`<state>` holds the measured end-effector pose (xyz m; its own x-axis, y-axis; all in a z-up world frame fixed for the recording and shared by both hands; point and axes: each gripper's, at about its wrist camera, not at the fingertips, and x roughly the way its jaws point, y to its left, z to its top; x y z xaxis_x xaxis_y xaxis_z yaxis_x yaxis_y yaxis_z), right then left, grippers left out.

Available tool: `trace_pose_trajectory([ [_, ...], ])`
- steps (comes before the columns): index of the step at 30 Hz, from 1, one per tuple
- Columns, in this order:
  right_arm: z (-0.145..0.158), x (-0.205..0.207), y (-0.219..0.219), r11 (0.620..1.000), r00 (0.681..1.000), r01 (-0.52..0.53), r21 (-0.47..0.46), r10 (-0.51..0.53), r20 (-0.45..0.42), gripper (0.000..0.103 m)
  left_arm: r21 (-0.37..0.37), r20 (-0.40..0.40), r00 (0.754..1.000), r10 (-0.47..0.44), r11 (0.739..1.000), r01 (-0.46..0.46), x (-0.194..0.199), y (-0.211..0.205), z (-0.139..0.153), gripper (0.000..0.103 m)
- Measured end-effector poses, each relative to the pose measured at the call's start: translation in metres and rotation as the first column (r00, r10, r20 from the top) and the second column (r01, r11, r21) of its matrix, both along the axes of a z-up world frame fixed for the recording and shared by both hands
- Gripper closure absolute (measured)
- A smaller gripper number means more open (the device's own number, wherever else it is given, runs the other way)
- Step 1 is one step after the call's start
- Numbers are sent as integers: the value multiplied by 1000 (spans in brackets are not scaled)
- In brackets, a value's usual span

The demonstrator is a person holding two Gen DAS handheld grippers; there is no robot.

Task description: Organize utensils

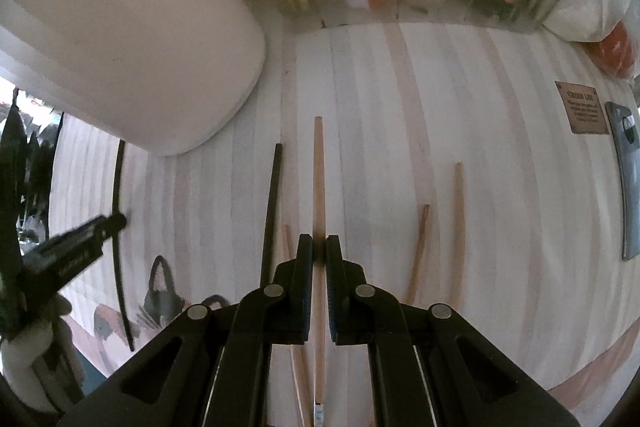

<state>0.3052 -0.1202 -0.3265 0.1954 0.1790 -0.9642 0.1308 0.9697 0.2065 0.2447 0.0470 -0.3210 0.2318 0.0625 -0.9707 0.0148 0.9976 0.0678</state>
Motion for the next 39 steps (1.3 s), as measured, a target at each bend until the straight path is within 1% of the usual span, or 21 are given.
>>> trace_pose_trajectory([
  [3,-5,1,1,1000,1000,3,-4,-3,-4,97,9,10,1000,-25,1000,25,6,-4,1,74],
  [4,-6,2,2,1000,1000,5,-8,-5,-7,97,3,10,999,-31,1000,31,6,-5,1,83],
  [5,-7,2,2,1000,1000,9,-9,-9,-10,97,-19,7,999,-37,999,37,6,-7,2,93],
  [7,-9,3,4,1000,1000,13,-11,-13,-12,97,-17,5,999,-42,999,42,3,-9,2,99],
  [11,-10,1,6,1000,1000,20,-15,-20,-14,97,-17,5,999,-37,999,37,-3,-15,2,99],
  [13,-9,0,5,1000,1000,20,-16,-21,-13,97,-19,5,999,-35,999,35,12,-9,6,99],
  [15,-9,-2,5,1000,1000,22,-17,-22,-10,97,-20,12,1000,-28,999,28,19,-8,11,99],
  [19,-4,-6,3,1000,1000,26,-15,-26,7,97,-32,34,999,-22,999,23,13,-2,19,99],
  [22,5,-11,-2,1000,999,23,-10,-23,28,97,-52,67,997,-25,998,29,-2,-1,36,99],
  [27,25,-22,-9,999,997,30,14,-30,76,97,-96,146,989,-11,995,25,-31,3,78,99],
  [31,54,-31,-16,998,988,37,42,-43,148,97,-129,200,980,-3,991,29,-46,6,109,100],
  [33,68,-35,-17,998,982,38,56,-48,183,97,-145,234,972,1,989,34,-52,5,132,100],
  [35,85,-39,-17,997,972,40,69,-54,227,97,-151,261,965,-2,988,43,-55,7,143,100],
  [36,91,-39,-18,997,968,38,73,-55,246,97,-159,285,959,-3,986,50,-57,9,154,100],
  [38,115,-37,-15,996,953,34,81,-57,296,97,-166,319,948,1,985,55,-56,10,166,100],
  [39,119,-37,-13,996,948,34,85,-59,312,97,-169,345,938,2,984,61,-56,11,176,100],
])
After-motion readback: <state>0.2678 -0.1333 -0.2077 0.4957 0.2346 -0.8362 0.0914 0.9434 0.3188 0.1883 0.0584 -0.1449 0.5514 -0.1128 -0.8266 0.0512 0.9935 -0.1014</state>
